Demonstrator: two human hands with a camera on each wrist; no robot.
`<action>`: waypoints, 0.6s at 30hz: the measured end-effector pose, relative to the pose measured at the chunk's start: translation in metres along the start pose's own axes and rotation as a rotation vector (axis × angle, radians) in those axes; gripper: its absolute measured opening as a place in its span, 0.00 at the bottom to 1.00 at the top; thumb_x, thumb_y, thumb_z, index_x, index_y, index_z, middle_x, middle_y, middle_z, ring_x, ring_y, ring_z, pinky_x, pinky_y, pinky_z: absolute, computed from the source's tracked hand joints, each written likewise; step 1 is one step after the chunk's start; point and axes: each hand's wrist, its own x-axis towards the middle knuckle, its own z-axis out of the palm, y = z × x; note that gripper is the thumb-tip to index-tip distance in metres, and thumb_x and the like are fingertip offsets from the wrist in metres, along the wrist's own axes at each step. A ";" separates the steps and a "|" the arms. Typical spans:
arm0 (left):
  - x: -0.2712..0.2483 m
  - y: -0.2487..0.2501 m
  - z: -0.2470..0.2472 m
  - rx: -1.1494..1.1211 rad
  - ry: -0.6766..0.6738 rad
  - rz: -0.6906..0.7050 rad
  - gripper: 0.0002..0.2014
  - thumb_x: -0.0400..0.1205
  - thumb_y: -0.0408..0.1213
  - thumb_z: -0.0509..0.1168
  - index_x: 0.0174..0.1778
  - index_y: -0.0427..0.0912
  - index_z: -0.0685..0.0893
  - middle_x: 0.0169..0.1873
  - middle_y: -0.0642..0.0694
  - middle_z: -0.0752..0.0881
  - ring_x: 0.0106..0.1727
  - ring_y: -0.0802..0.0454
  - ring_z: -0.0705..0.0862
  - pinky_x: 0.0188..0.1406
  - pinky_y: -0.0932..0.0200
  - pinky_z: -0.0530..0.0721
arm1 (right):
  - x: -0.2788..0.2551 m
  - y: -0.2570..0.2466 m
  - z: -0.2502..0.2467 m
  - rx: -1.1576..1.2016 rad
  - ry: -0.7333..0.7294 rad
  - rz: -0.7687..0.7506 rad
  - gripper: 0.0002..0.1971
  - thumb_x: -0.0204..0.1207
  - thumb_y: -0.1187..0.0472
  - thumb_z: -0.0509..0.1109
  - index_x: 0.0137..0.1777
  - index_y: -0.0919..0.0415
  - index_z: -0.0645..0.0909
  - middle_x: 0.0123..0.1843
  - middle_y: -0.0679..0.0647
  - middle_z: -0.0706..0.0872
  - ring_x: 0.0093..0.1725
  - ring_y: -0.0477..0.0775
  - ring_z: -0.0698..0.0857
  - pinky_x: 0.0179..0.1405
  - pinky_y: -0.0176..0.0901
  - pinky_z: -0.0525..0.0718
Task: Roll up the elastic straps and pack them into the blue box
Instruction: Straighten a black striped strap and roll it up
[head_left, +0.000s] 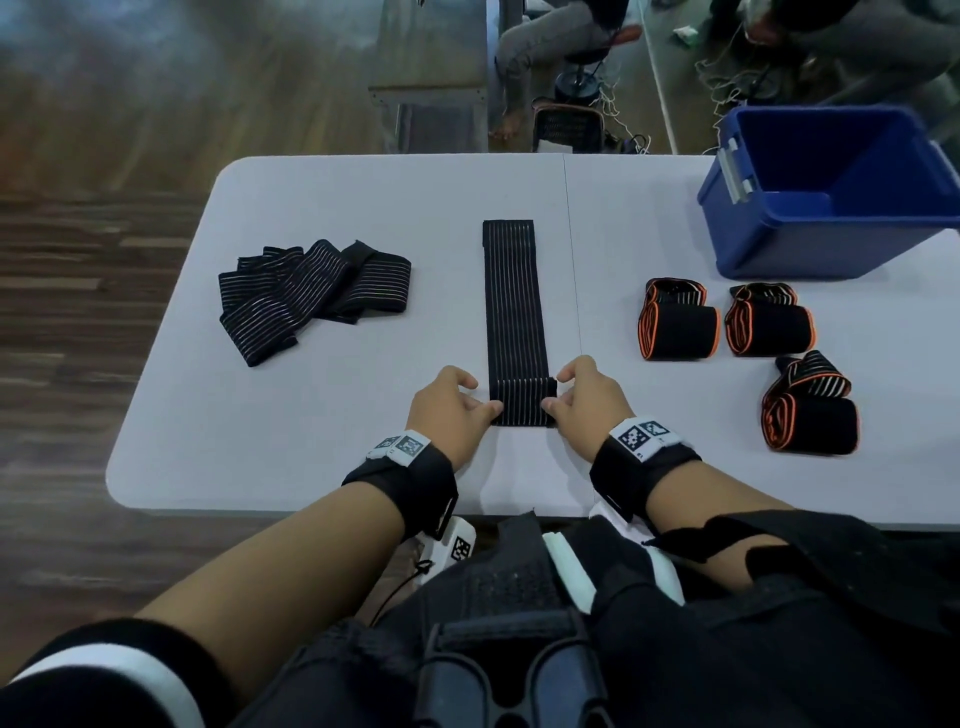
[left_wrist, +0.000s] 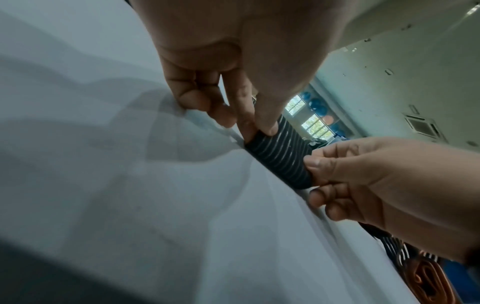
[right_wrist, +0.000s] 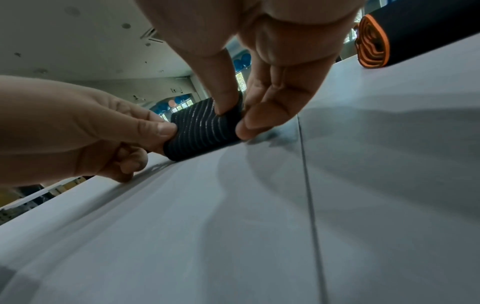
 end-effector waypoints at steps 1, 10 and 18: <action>0.002 0.000 0.000 -0.004 0.002 -0.008 0.16 0.76 0.49 0.76 0.53 0.50 0.78 0.38 0.52 0.91 0.46 0.56 0.87 0.49 0.56 0.83 | -0.001 0.000 0.000 -0.022 0.001 -0.015 0.14 0.82 0.58 0.70 0.61 0.56 0.70 0.45 0.56 0.86 0.45 0.56 0.86 0.42 0.47 0.80; 0.007 0.011 -0.002 0.129 -0.070 0.135 0.09 0.81 0.42 0.72 0.53 0.51 0.79 0.29 0.48 0.89 0.37 0.52 0.87 0.43 0.55 0.85 | 0.007 -0.008 -0.002 -0.377 -0.084 -0.124 0.15 0.86 0.55 0.62 0.66 0.63 0.76 0.55 0.62 0.87 0.55 0.64 0.85 0.52 0.50 0.84; 0.015 0.004 -0.003 0.383 -0.110 0.308 0.19 0.85 0.35 0.59 0.71 0.47 0.83 0.58 0.42 0.90 0.61 0.44 0.86 0.64 0.52 0.82 | 0.007 -0.005 -0.011 -0.577 -0.167 -0.226 0.24 0.72 0.39 0.74 0.59 0.55 0.76 0.52 0.54 0.80 0.51 0.58 0.82 0.52 0.52 0.84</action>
